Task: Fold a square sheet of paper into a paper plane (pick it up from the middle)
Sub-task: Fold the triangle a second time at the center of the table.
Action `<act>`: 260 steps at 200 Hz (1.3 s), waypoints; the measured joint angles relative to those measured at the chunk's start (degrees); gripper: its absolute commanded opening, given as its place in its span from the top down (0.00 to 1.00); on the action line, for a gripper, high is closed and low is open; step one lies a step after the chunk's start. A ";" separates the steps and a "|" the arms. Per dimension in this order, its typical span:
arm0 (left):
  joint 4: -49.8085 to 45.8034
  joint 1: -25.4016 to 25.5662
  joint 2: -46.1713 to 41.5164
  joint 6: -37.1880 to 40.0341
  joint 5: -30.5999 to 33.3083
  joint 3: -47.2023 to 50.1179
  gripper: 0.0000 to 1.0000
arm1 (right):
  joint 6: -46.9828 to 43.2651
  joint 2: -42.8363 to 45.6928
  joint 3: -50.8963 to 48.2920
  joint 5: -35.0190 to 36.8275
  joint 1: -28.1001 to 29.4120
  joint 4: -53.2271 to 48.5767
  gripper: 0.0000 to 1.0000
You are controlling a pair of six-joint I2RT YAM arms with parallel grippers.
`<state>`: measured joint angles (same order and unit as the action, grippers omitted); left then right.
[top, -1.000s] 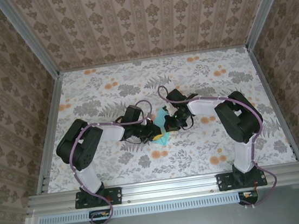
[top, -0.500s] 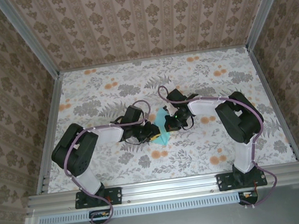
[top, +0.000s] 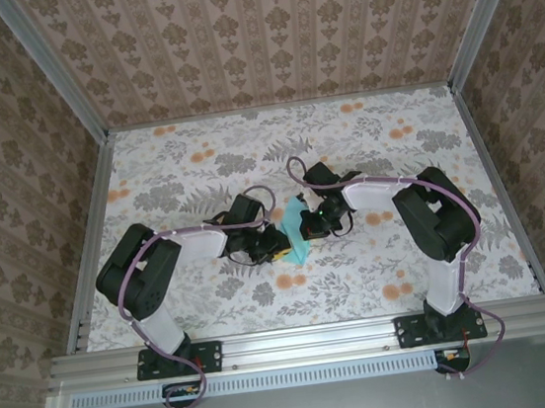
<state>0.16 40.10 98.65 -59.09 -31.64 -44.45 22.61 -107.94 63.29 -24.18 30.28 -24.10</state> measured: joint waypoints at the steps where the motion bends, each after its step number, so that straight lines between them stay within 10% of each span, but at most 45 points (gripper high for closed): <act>1: -0.02 0.00 0.00 0.00 0.00 0.00 0.82 | 0.00 0.00 0.00 0.02 0.00 -0.02 0.96; 260: 10.14 0.00 -0.24 0.57 -2.49 -1.57 0.88 | -1.38 0.20 0.87 3.02 0.26 -1.81 0.96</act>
<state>10.31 40.10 98.41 -58.52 -34.13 -46.02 21.23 -107.74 64.16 -21.17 30.55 -25.91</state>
